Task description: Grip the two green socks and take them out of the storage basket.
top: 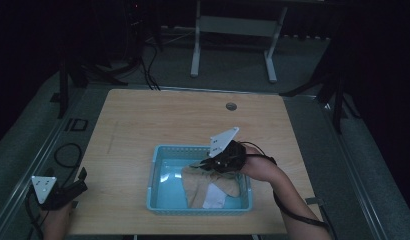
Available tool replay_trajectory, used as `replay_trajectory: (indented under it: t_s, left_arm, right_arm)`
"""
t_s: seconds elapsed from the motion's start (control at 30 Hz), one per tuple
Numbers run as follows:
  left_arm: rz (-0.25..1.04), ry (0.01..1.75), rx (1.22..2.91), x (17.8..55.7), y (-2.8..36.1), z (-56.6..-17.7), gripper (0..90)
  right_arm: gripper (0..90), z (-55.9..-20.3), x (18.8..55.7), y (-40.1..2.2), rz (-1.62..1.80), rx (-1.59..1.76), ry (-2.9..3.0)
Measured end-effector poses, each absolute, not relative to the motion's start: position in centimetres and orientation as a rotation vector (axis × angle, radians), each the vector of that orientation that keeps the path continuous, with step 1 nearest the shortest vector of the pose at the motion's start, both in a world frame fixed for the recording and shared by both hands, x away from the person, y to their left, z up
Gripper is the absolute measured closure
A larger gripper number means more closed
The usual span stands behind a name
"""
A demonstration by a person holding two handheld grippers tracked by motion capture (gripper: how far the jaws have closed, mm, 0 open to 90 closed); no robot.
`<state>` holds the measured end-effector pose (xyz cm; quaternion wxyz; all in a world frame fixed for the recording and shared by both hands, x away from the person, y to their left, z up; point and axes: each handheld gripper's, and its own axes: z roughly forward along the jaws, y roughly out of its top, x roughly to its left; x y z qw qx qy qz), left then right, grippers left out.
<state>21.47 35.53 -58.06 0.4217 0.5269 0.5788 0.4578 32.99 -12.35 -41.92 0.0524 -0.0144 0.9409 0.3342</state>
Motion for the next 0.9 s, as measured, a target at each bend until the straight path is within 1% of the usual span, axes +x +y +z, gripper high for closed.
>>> replay_trajectory:
  t_s: [0.23,0.27,0.47,0.5,0.53,0.57,0.6,0.63,0.67,0.9]
  left_arm:
    - [1.151,1.450,1.321,21.5,35.5,-58.1,0.4]
    - [1.153,1.451,1.321,21.4,35.5,-58.1,0.4]
    - [1.154,1.452,1.322,21.5,35.5,-58.1,0.4]
    - [1.154,1.452,1.322,21.5,35.5,-58.1,0.4]
    - [1.159,1.452,1.319,21.4,35.4,-58.1,0.4]
    - [1.159,1.452,1.319,21.4,35.4,-58.1,0.4]
    - [1.161,1.454,1.318,21.4,35.4,-58.1,0.4]
    - [1.161,1.454,1.318,21.4,35.4,-58.1,0.4]
    - [1.157,1.455,1.320,21.4,35.4,-58.0,0.4]
    - [1.162,1.454,1.321,21.4,35.3,-58.1,0.4]
  right_arm:
    - [84.5,-41.2,33.2,-14.9,1.011,0.035,2.828]
    - [84.5,-41.0,33.3,-16.1,1.010,0.066,2.820]
    - [84.5,-40.5,33.2,-19.6,1.031,0.159,2.780]
    - [84.5,-40.5,33.2,-19.6,1.031,0.159,2.780]
    - [84.5,-40.3,33.1,-20.9,1.043,0.205,2.760]
    - [84.5,-40.3,33.1,-20.9,1.043,0.205,2.760]
    - [84.5,-40.3,33.0,-22.4,1.050,0.247,2.739]
    - [84.5,-40.3,33.0,-22.4,1.050,0.247,2.739]
    - [84.5,-40.4,32.9,-23.7,1.056,0.277,2.728]
    - [84.5,-41.1,32.5,-27.7,1.051,0.398,2.694]
